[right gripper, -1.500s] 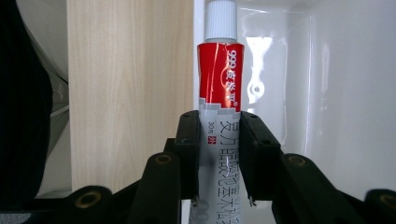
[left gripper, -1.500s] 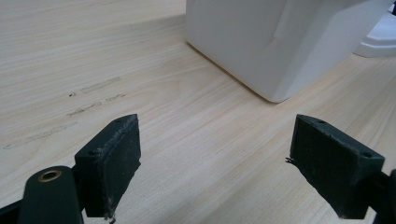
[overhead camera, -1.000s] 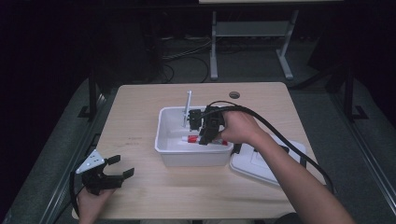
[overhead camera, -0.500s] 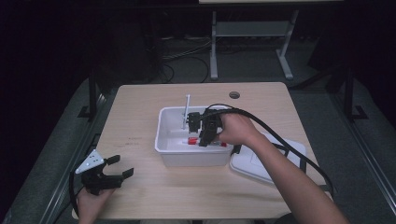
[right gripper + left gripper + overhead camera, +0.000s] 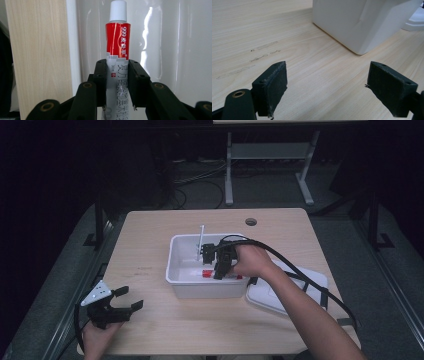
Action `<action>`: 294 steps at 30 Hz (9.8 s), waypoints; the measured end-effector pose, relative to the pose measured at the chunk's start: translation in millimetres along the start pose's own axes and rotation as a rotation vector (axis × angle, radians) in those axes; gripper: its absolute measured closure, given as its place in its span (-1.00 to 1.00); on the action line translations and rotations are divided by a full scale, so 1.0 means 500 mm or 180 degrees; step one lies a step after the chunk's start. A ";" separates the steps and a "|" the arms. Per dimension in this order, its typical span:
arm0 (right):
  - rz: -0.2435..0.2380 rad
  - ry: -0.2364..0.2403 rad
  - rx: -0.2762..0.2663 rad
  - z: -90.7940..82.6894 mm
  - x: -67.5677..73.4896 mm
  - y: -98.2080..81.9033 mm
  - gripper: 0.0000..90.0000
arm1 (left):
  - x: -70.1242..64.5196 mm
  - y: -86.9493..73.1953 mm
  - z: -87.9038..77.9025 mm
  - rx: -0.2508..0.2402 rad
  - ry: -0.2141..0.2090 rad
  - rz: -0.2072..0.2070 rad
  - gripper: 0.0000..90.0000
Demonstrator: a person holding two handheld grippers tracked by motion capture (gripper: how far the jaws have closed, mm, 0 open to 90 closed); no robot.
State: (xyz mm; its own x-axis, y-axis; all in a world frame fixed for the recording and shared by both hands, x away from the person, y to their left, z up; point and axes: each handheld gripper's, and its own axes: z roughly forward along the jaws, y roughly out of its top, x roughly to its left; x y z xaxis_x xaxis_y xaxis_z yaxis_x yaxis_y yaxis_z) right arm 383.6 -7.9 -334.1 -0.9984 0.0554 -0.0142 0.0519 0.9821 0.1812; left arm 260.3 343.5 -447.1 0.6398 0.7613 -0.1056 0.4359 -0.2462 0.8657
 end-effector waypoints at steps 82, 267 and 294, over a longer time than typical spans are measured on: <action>0.0754 -0.0291 -0.0322 -0.130 -0.012 -0.225 0.10 | -0.004 0.000 0.005 0.0033 0.0002 0.0022 -0.65; 0.0070 -0.0196 -0.0281 -0.260 -0.035 -0.090 0.88 | -0.006 0.001 0.011 0.0032 -0.0008 -0.0008 -0.66; -0.0074 -0.0057 -0.0271 -0.194 -0.078 0.014 0.88 | -0.008 0.002 0.013 0.0032 -0.0018 0.0008 -0.66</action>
State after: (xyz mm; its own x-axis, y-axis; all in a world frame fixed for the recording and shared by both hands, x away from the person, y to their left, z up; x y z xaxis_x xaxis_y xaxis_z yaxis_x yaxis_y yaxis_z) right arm 420.5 -20.8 -237.0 -0.9987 0.0366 -0.0367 0.0256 0.9643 0.2637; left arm 262.4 336.5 -449.1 0.6443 0.7573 -0.1063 0.4406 -0.2540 0.8610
